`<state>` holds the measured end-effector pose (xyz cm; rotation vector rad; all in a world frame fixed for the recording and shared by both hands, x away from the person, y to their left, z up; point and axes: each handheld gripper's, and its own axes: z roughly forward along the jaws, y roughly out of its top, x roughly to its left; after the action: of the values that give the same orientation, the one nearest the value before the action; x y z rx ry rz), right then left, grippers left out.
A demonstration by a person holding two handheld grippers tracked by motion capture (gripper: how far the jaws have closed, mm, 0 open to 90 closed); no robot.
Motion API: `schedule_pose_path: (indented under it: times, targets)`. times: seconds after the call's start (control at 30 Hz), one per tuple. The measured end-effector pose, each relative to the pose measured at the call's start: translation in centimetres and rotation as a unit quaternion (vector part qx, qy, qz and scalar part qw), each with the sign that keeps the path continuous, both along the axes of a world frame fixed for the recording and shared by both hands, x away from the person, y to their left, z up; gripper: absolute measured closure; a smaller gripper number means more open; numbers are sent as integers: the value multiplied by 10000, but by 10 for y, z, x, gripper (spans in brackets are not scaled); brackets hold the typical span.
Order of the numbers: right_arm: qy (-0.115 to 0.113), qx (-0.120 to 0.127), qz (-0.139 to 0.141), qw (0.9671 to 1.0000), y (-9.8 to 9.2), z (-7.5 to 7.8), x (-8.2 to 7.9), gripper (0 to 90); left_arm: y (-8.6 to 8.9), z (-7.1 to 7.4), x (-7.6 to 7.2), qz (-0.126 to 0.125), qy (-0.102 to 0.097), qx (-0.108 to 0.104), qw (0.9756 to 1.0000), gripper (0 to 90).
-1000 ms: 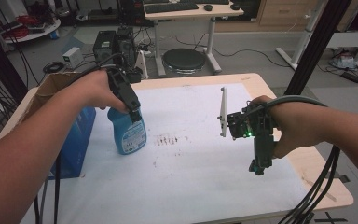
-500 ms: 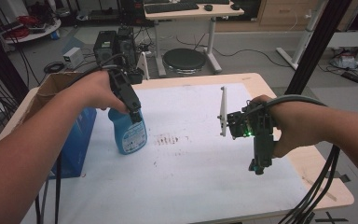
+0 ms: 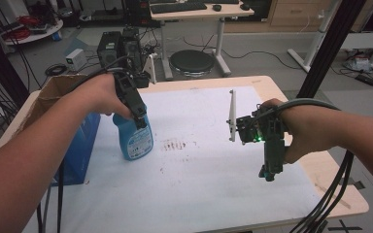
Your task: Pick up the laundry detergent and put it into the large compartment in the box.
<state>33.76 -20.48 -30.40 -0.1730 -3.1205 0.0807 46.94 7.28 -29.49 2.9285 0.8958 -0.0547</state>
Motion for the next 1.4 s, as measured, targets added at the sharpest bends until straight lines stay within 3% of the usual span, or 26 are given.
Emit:
schedule_pose_path:
  times: [0.7, 1.4]
  targets:
    - [1, 12, 8, 10000, 0, -2, 0, 28, -3, -1, -2, 11, 35, 37, 10000, 289]
    - [21, 13, -40, 10000, 1, -3, -1, 28, -4, -1, -4, -18, 38, 103, 9999, 357]
